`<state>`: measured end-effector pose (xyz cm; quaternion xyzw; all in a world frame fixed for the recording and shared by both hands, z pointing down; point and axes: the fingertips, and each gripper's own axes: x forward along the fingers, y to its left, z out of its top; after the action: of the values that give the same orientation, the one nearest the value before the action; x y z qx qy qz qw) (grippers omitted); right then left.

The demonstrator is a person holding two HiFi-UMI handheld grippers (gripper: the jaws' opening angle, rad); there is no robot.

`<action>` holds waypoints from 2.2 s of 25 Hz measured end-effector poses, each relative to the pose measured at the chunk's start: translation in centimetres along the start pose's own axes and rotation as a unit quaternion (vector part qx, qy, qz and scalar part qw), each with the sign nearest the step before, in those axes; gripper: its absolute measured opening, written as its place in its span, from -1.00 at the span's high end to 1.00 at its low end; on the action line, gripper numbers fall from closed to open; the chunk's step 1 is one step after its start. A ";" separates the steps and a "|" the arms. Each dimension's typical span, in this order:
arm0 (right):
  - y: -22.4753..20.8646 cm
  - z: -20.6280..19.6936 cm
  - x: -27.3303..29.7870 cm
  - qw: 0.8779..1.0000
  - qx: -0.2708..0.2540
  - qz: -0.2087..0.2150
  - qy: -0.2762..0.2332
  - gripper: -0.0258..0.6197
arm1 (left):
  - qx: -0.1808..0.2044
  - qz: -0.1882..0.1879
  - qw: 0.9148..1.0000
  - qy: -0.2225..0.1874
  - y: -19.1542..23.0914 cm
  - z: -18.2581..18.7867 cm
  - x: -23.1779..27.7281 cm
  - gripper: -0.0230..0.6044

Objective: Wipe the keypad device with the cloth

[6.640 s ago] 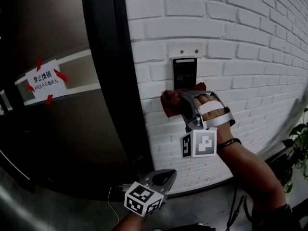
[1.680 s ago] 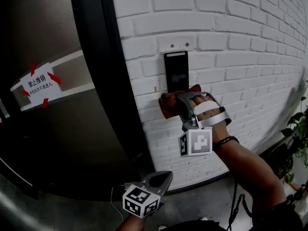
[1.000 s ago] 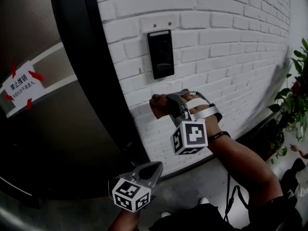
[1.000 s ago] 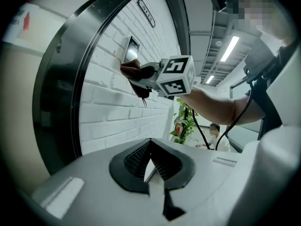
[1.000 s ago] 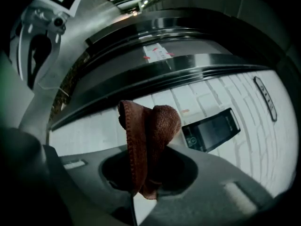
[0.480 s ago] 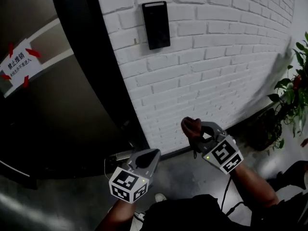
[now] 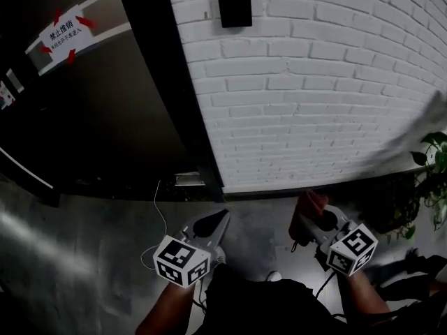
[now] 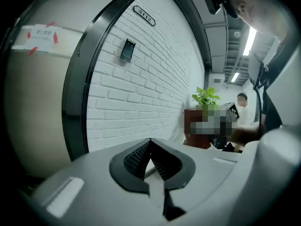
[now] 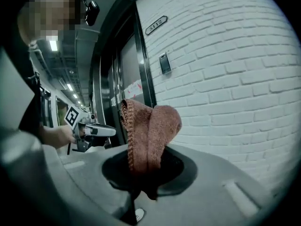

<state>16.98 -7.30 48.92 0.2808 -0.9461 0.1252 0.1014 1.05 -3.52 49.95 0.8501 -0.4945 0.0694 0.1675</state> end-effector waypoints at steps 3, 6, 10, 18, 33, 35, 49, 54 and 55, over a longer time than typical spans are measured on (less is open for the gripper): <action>-0.8 -1.2 -3.1 1.000 -0.021 0.014 -0.014 0.76 | 0.001 0.030 1.000 0.000 -2.6 -1.6 -0.2 0.87; -1.4 -3.3 -5.4 1.000 -0.012 0.020 -0.005 0.76 | -0.004 0.040 0.999 0.009 -5.7 -3.4 -0.1 0.87; -0.5 -6.0 -7.0 0.999 0.007 0.029 0.017 0.76 | -0.014 0.039 0.999 0.020 -8.4 -4.8 -0.5 0.87; 3.1 -5.5 -5.6 1.000 -0.002 0.029 -0.008 0.76 | -0.013 0.010 1.000 -0.003 -8.0 -3.8 -0.7 0.87; 8.2 -1.6 -1.8 0.999 -0.028 -0.011 -0.030 0.76 | 0.020 -0.026 0.999 -0.016 -1.6 -0.3 -6.1 0.87; 8.7 -1.6 -1.7 0.999 -0.032 -0.016 -0.025 0.76 | 0.021 -0.031 0.999 -0.022 -1.8 -0.1 -6.5 0.87; 9.1 -2.1 -1.4 0.999 -0.041 -0.024 -0.015 0.76 | 0.025 -0.042 0.998 -0.034 -1.9 0.0 -6.9 0.87; 8.9 -1.7 -1.5 0.999 -0.045 -0.027 -0.014 0.76 | 0.024 -0.044 0.998 -0.037 -2.1 0.1 -6.6 0.87; 8.8 -1.9 -1.5 0.998 -0.047 -0.028 -0.014 0.76 | 0.024 -0.044 0.998 -0.037 -2.2 0.0 -6.6 0.87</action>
<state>13.58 1.13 48.77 0.3036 -0.9441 0.0736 0.1050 -0.39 2.85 47.60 0.8766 -0.4610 0.0422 0.1312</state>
